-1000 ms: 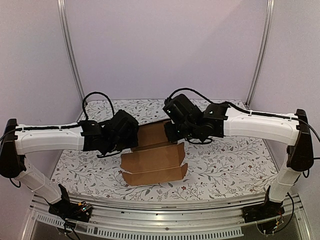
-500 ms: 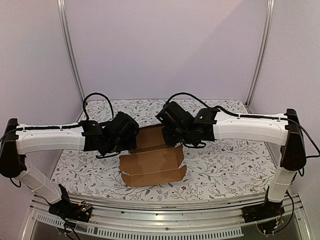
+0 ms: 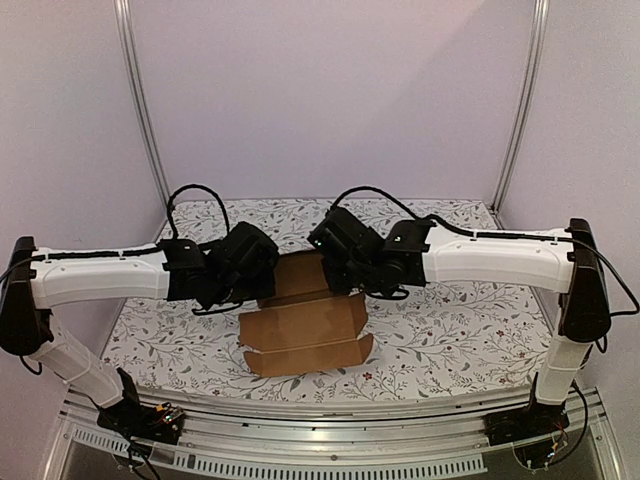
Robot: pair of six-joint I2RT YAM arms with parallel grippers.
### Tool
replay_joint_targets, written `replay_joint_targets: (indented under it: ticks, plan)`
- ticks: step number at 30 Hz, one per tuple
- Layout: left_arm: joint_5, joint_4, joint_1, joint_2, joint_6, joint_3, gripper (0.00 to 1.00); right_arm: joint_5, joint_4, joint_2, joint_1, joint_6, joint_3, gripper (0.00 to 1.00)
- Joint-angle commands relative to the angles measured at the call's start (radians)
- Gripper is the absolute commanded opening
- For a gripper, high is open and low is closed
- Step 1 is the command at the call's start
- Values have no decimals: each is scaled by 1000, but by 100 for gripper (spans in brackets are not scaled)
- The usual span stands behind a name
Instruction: Fold the paper box
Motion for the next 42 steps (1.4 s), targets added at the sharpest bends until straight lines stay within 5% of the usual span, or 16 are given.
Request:
replay_joint_targets:
  ticks: [1,20,28,42]
  plan:
    - [45,54,-12,13,9,41,29,-60,41,38,28,-10,45,0]
    - [90,-112,20,-175,80,-20,74,-191,46,71,-69,-209,48,0]
    - [274,-129,69,-328,295,-22,75,-352,270,50,-97,-388,-105,0]
    - [362,-56,101,-320,353,-24,75,-558,798,58,-110,-513,-329,0]
